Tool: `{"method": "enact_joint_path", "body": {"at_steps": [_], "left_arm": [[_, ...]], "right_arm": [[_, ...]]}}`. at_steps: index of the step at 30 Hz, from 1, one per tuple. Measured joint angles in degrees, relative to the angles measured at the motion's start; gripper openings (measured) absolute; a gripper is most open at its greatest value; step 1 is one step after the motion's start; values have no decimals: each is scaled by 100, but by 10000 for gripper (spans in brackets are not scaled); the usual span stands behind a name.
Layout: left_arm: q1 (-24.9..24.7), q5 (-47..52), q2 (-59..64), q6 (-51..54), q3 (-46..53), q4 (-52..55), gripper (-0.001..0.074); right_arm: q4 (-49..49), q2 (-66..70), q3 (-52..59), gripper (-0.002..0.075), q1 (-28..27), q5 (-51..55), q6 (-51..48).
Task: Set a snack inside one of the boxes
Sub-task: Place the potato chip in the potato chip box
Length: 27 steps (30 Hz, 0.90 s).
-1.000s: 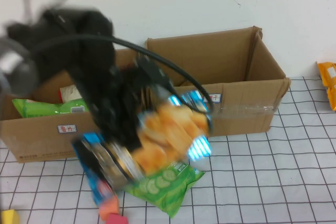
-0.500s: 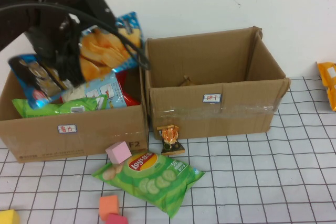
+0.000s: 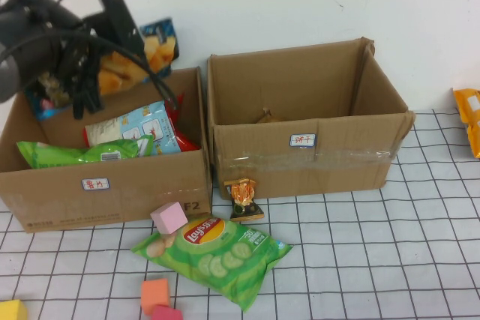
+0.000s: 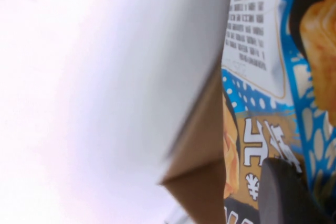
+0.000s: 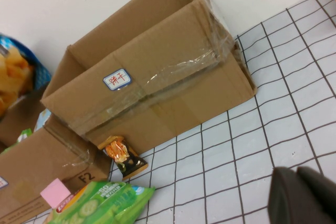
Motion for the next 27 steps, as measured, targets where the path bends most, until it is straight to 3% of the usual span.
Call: {"method": "enact_joint_path", "body": {"at_steps": [9,12,16,19,23,27], "left_arm": [[310,162,505,-46,0,-309,48],[387,25,505,-82,0,-411,178],[494,-144,505,-534,0,-431,475],[533,-89,475,-1197,-2,-282,591],[510,482,187,-1691,-137,-256,586],[356,1334,-483,-1848,-330,-784,442]], "right_arm": [[0,0,0,-1,0,0,0],[0,0,0,-1,0,0,0],[0,0,0,-1,0,0,0],[0,0,0,-1,0,0,0],[0,0,0,-1,0,0,0],[0,0,0,-1,0,11,0]]}}
